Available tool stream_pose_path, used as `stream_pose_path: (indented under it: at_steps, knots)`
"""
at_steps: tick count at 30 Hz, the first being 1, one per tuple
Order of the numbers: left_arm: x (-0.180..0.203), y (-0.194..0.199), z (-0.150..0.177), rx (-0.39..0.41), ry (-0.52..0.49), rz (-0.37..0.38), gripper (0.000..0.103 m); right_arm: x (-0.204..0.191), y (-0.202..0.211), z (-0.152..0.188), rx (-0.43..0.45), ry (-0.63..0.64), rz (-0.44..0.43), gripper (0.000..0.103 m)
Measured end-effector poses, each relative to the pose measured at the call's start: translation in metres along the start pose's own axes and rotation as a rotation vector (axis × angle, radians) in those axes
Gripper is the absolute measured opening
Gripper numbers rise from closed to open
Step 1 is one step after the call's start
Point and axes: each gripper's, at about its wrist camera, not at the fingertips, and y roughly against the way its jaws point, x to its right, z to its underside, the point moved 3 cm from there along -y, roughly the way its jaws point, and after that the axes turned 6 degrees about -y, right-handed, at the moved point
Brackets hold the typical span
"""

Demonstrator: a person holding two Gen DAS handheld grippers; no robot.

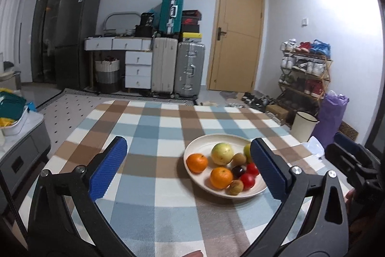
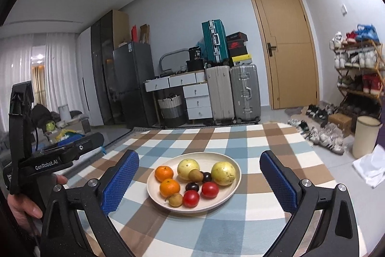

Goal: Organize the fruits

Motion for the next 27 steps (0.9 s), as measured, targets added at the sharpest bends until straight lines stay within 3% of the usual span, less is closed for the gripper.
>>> stream_pose_path:
  at_steps: [10,14,19,27]
  knots:
    - [0.001,-0.007,0.024,0.047,-0.051,-0.049,0.102,-0.002,0.001,0.020,-0.006,0.071,0.044,0.102]
    - [0.000,-0.018,0.036,0.021,-0.055,-0.054,0.102,0.000,-0.001,0.021,-0.023,0.070,0.048,0.102]
    - [0.001,-0.029,0.041,-0.013,-0.068,-0.033,0.102,0.003,-0.018,0.025,-0.104,0.073,0.080,0.102]
    - [0.014,-0.029,0.041,0.005,-0.121,-0.041,0.102,-0.002,-0.018,0.027,-0.091,0.108,0.077,0.103]
